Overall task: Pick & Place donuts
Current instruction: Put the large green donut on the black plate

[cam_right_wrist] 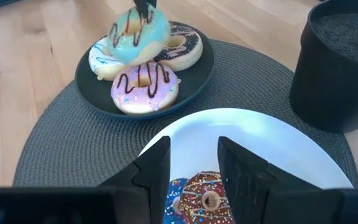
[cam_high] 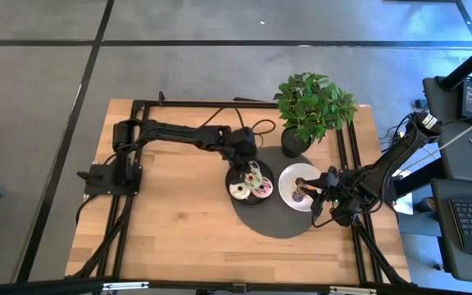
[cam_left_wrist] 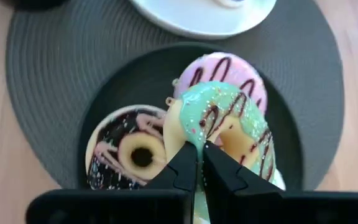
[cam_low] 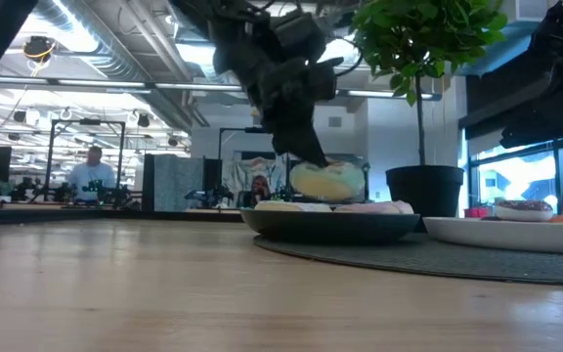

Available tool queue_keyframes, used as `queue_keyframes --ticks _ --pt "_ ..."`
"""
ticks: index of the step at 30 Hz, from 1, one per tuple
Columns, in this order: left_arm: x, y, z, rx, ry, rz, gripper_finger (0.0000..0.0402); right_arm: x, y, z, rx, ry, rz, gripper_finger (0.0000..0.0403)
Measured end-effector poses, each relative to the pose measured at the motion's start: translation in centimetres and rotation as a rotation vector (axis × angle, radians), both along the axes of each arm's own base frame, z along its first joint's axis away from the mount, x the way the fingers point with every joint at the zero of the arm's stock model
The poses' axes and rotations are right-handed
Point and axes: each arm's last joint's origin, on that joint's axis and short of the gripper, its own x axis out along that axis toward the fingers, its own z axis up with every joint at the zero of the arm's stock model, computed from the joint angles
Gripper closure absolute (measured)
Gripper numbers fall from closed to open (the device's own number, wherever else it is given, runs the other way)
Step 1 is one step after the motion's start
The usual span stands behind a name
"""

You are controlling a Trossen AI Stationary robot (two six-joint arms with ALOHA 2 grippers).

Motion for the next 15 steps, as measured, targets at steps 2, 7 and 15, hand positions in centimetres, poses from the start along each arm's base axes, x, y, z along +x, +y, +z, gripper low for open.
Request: queue_keyframes --ticks 2,7,15 --pt "-0.1 0.0 -0.4 -0.02 -0.005 0.003 0.0391 0.0 0.0 0.0 0.0 0.0 0.0 0.0267" --pt "-0.3 -0.2 -0.9 -0.03 0.004 0.0 0.0391 0.0 0.0 0.0 -0.004 0.004 0.0 0.0267" --pt "-0.3 -0.1 -1.9 -0.02 -0.045 0.013 0.0387 0.0 0.0 0.0 -0.004 0.003 0.0 0.0267"
